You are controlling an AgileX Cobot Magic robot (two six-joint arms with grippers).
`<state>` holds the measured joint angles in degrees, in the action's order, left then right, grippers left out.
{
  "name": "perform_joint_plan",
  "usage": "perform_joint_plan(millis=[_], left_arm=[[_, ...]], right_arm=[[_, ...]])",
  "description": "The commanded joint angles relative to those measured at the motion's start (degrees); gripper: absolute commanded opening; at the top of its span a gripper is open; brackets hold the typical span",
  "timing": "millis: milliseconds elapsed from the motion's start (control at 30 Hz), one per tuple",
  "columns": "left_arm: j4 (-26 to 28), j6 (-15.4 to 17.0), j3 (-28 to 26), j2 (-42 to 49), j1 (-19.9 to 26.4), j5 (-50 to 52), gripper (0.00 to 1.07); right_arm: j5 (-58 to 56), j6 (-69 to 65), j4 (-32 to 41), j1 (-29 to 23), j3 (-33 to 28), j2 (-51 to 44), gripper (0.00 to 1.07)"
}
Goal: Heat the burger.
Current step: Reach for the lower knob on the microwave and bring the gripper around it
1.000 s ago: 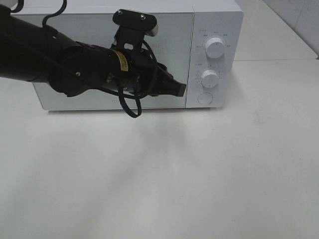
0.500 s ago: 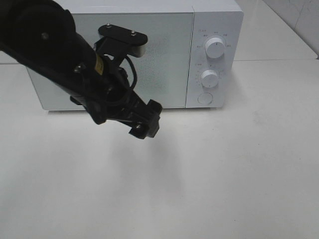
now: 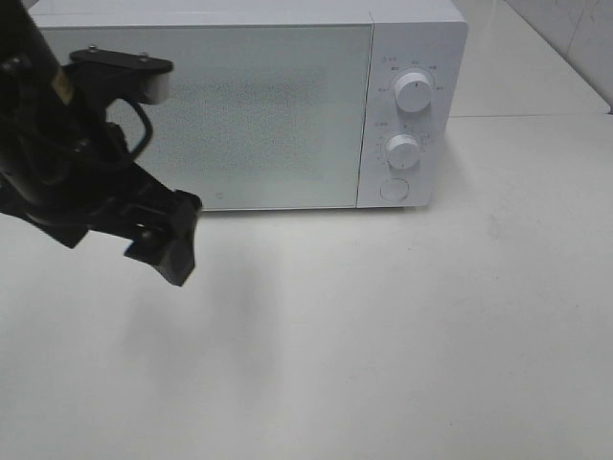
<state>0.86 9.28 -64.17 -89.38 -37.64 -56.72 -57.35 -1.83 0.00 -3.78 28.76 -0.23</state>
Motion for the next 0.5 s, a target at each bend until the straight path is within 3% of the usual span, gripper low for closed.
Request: perform_joint_plan(millis=[33, 67, 100, 300, 433, 500], left_arm=[[2.69, -2.64, 0.11, 3.15, 6.53, -3.95, 1.0], [2.69, -2.64, 0.11, 3.15, 6.53, -3.95, 1.0], [3.78, -3.15, 0.11, 4.3, 9.63, -4.87, 1.0], [4.13, -3.55, 0.11, 7.91, 18.28, -8.94, 1.0], [3.15, -4.18, 0.11, 9.74, 21.94, -10.6, 1.0], [2.86, -5.16, 0.23, 11.92, 26.41, -11.92, 1.0]], right_arm=[[0.46, -0.4, 0.0, 0.4, -0.17, -1.55, 0.75], [0.46, -0.4, 0.0, 0.4, -0.17, -1.55, 0.75], [0.46, -0.4, 0.0, 0.4, -0.17, -1.55, 0.75], [0.46, -0.4, 0.0, 0.4, -0.17, -1.55, 0.75], [0.46, -0.4, 0.0, 0.4, -0.17, -1.55, 0.75], [0.46, -0.4, 0.0, 0.4, -0.17, -1.55, 0.75]])
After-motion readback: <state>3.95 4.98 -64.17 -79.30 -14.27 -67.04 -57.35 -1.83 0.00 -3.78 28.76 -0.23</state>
